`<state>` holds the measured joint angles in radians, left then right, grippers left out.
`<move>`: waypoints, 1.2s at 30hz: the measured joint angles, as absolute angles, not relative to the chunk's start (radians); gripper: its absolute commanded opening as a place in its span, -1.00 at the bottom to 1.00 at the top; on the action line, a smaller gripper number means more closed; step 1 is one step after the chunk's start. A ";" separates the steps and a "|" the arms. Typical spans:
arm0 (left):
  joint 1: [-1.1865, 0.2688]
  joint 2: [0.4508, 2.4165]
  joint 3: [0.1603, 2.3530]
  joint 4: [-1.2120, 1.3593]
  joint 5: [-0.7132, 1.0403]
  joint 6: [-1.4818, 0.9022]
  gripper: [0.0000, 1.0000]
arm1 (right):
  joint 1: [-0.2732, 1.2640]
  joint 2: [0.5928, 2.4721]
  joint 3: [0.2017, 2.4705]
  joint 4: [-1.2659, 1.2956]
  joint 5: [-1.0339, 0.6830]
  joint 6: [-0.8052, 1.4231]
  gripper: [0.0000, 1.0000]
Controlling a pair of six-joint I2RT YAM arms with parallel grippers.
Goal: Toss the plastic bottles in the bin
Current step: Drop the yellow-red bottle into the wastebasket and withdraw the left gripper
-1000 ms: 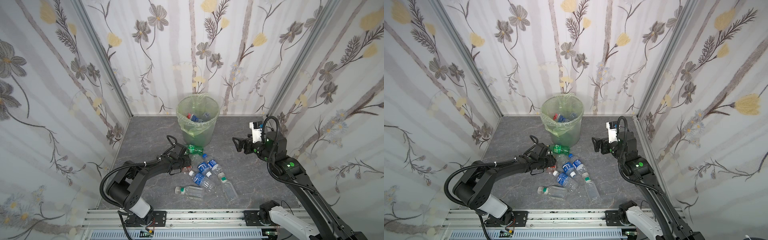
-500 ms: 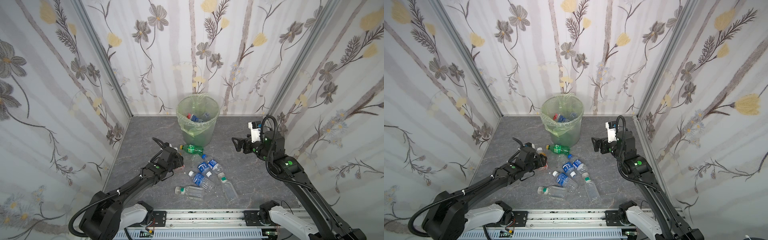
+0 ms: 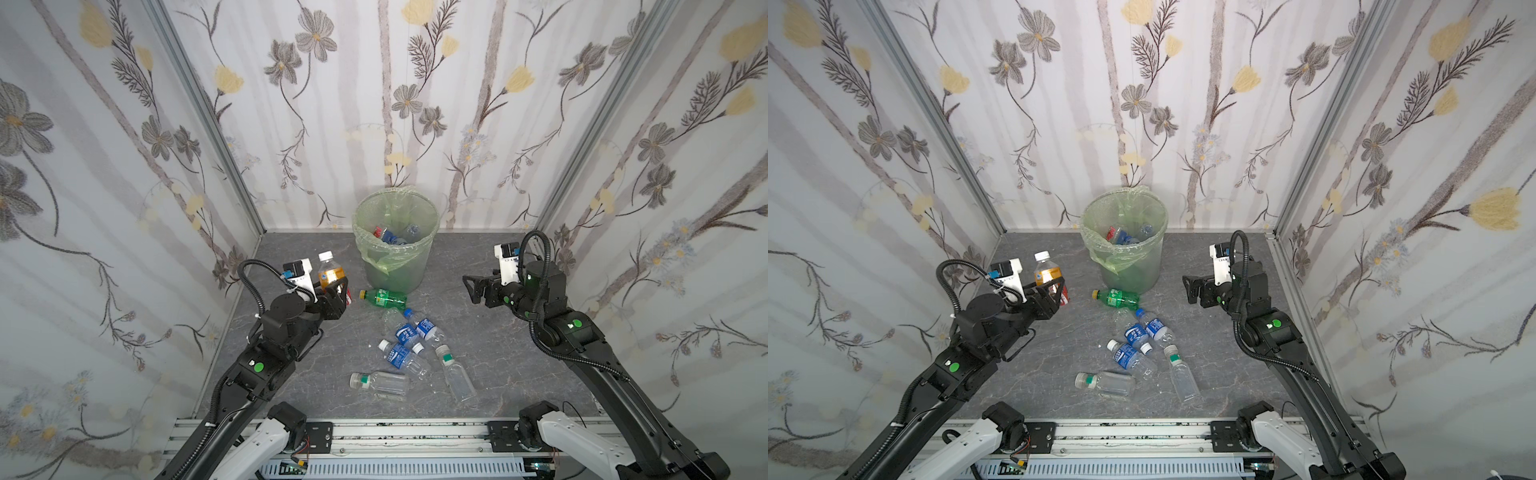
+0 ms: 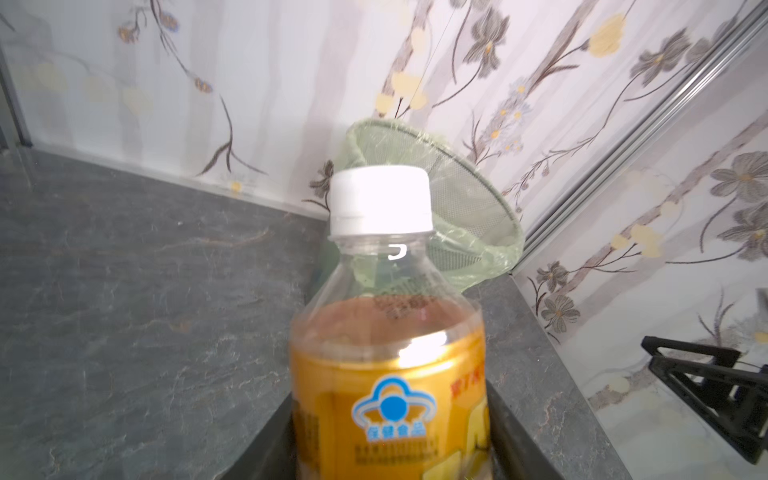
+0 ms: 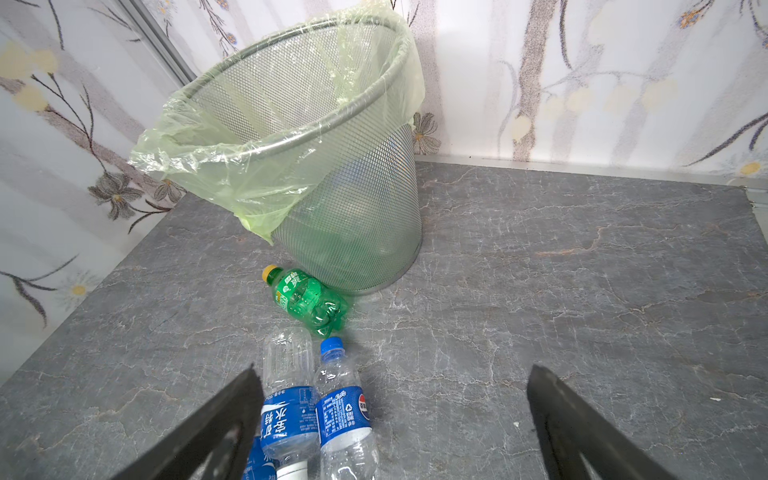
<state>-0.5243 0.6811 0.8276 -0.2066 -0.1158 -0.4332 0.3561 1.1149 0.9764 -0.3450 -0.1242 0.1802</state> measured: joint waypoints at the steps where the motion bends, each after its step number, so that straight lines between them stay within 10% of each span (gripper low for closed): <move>1: -0.524 0.674 0.846 -0.210 -0.116 -0.417 0.14 | 0.356 1.115 0.979 -0.345 -0.124 0.178 0.99; 8: -0.523 0.936 1.137 -0.213 -0.109 -0.336 0.24 | 0.356 1.121 0.983 -0.346 -0.125 0.178 0.99; 11: -0.516 1.213 1.402 -0.193 -0.076 -0.306 0.98 | 0.356 1.125 0.984 -0.346 -0.131 0.180 0.99; 17: -0.502 1.616 1.781 -0.261 0.001 -0.305 1.00 | 0.356 1.092 0.979 -0.344 -0.140 0.200 0.99; 36: -0.419 1.138 1.203 -0.305 -0.003 -0.314 1.00 | 0.363 1.167 1.056 -0.529 -0.208 0.208 0.96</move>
